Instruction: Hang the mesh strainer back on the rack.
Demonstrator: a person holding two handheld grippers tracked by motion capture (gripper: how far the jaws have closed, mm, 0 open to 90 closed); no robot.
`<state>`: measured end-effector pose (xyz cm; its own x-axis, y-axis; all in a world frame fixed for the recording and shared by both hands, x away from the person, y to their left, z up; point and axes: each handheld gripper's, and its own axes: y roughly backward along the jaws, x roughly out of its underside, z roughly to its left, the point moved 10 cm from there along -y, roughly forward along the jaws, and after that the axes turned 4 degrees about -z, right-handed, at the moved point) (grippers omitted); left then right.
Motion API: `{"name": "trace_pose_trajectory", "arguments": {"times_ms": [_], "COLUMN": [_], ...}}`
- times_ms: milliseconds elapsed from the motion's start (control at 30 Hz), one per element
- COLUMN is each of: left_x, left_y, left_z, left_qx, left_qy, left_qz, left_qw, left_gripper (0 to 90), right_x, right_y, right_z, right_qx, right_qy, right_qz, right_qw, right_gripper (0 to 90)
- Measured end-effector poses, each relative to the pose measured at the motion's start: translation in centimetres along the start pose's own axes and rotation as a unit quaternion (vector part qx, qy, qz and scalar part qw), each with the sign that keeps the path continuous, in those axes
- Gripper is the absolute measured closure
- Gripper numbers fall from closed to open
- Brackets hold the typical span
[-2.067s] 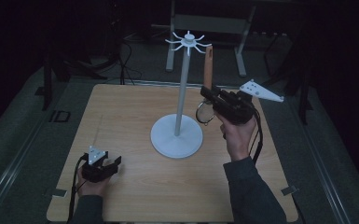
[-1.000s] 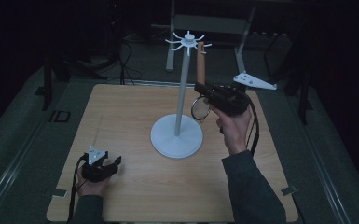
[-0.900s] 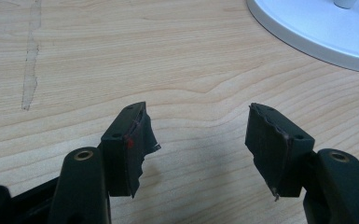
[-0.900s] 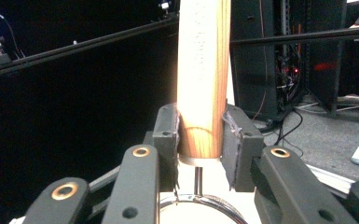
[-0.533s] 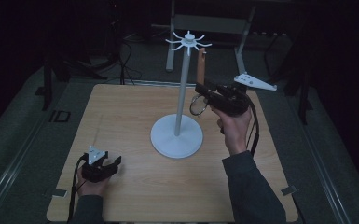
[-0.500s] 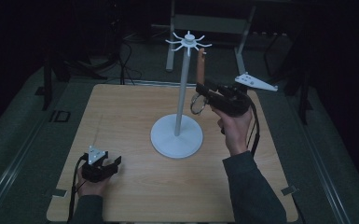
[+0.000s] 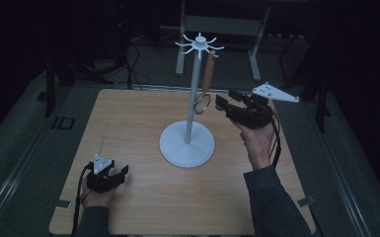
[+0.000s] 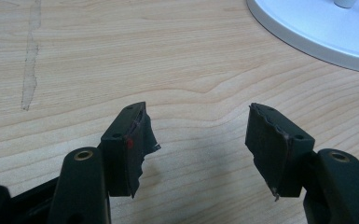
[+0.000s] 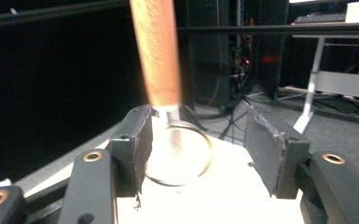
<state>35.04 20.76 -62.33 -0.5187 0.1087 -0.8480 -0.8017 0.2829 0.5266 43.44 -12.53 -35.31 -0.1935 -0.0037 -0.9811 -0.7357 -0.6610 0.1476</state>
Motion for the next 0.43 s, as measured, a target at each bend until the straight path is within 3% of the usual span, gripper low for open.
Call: {"name": "trace_pose_trajectory", "arguments": {"times_ms": [200, 300, 333, 367, 400, 433], "left_x": [0.0, -0.1, 0.0, 0.0, -0.1, -0.1], "left_y": [0.0, -0.1, -0.1, -0.1, -0.1, -0.1], "left_z": [0.0, -0.1, 0.0, 0.0, 0.0, 0.0], "left_qx": [0.000, 0.001, 0.001, 0.001, 0.001, 0.001], "left_qy": [0.001, 0.001, 0.001, 0.001, 0.000, 0.001], "left_qz": [-0.001, -0.002, -0.001, -0.001, -0.001, -0.002], "left_qw": [1.0000, 1.0000, 1.0000, 1.0000, 1.0000, 1.0000], "left_gripper": [39.6, 39.6, 39.6, 39.6, 39.6, 39.6], "right_x": [1.3, 2.9, 4.6, 4.6, 5.5, 6.7], "right_y": [0.0, -0.2, -0.1, -0.1, -0.1, 0.1], "right_z": [-0.5, -1.1, -1.8, -1.8, -2.1, -2.6], "right_qx": [0.014, 0.034, 0.054, 0.054, 0.059, 0.064], "right_qy": [0.019, 0.048, 0.084, 0.084, 0.102, 0.120], "right_qz": [0.031, 0.068, 0.106, 0.106, 0.123, 0.149], "right_qw": [0.9992, 0.9960, 0.9893, 0.9893, 0.9854, 0.9795], "right_gripper": [40.4, 39.9, 39.8, 39.8, 39.6, 39.5]}}
